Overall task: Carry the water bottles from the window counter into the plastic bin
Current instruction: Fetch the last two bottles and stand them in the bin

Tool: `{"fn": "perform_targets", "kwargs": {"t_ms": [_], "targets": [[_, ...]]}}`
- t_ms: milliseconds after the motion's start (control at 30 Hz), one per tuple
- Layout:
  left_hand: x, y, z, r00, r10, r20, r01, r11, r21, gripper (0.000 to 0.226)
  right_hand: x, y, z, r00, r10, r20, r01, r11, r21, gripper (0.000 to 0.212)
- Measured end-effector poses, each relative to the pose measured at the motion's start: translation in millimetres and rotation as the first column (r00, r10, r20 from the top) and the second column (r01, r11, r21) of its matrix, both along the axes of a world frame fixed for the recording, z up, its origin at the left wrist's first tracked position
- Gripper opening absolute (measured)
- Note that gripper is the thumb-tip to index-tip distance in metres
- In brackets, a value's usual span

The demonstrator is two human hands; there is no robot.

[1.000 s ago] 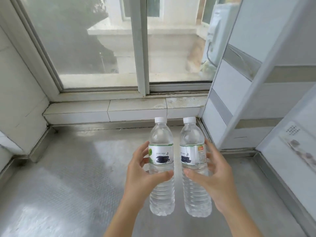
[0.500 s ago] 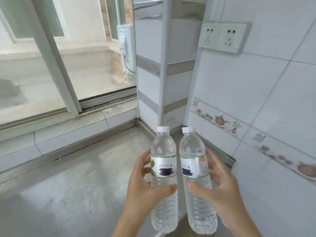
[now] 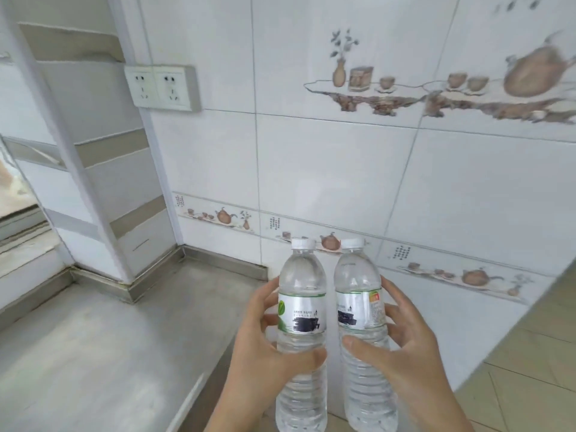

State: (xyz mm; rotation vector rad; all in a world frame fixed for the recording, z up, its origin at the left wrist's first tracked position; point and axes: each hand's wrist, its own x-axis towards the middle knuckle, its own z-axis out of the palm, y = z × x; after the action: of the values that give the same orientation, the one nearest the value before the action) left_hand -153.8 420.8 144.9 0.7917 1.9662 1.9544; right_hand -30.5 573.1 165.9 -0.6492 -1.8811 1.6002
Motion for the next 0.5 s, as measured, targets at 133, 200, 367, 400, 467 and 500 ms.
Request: {"fn": "perform_targets", "kwargs": {"t_ms": [133,200,367,400,467,500], "targets": [[54,68,-1,0.994,-0.105,-0.004,0.105,0.994,-0.003,0.101,71,55,-1,0.995,-0.098,-0.005,0.098,0.995,-0.019,0.090],[84,102,-2,0.986,-0.165,0.014,0.165,0.986,-0.003,0.101,108,81,-2,0.987,-0.160,0.000,0.160,0.987,-0.021,0.090],[159,183,-10,0.946,-0.317,0.066,0.318,0.948,-0.006,0.098,198,138,-6,0.954,-0.298,0.034,0.299,0.954,-0.012,0.091],[173,198,-11,0.936,-0.343,0.074,0.345,0.939,-0.005,0.097,214,147,-7,0.942,-0.333,0.037,0.333,0.943,-0.009,0.090],[198,225,-13,0.912,-0.401,0.088,0.403,0.915,-0.003,0.097,246,163,-6,0.917,-0.398,0.039,0.398,0.917,-0.004,0.089],[210,238,-13,0.898,-0.430,0.096,0.432,0.902,-0.003,0.097,260,171,-5,0.904,-0.426,0.042,0.427,0.904,-0.002,0.089]]}}
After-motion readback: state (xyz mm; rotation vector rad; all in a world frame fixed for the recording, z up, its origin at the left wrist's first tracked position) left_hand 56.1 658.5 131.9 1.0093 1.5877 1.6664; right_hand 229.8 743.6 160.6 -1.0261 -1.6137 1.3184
